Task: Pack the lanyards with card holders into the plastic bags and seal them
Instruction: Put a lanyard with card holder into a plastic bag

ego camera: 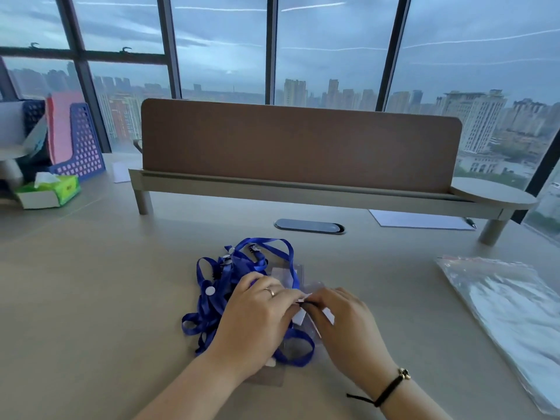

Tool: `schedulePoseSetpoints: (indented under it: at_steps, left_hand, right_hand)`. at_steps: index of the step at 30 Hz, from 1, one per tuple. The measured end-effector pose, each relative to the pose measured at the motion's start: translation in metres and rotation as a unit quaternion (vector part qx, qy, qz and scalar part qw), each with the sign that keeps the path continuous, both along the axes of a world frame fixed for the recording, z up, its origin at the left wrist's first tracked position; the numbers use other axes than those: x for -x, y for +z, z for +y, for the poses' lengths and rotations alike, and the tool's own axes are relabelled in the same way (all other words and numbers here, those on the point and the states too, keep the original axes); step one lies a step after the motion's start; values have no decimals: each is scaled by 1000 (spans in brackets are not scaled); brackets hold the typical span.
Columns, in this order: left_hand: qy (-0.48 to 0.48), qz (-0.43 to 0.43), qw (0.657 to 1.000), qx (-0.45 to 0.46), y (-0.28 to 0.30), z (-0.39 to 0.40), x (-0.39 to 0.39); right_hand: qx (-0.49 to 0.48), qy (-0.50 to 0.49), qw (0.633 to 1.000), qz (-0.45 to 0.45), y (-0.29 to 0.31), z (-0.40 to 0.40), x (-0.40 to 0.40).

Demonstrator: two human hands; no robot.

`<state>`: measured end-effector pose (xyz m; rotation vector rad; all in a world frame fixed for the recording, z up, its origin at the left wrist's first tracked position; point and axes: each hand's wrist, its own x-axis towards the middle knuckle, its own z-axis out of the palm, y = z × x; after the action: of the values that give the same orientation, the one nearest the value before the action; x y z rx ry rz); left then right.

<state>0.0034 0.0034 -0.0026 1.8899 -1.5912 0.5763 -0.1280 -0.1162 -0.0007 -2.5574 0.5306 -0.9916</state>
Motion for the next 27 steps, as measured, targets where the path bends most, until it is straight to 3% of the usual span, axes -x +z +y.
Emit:
schedulePoseSetpoints:
  at_steps: [5,8,12,18,23,27]
  left_hand:
    - [22,38,999,19,1,3,-15]
    - [37,95,994,43,3,7,-25]
    - [16,152,987,53,3,9,-28]
    - [30,123,991,52,7,12,-36]
    - [83,74,989,92,17,18,-49]
    - [89,160,975,124,25,21,-47]
  right_hand:
    - [-33,-9,995,-95,12,-5,11]
    - [-140,-20,974,-178,22,-10,16]
    - [-289,-26,916,-277,29,-21,18]
    - [-443,-26,813,-378,35,-35,23]
    - [-517,-69,740,-424,35,-51,30]
    - [-579,-92,685,-432,27,-60,30]
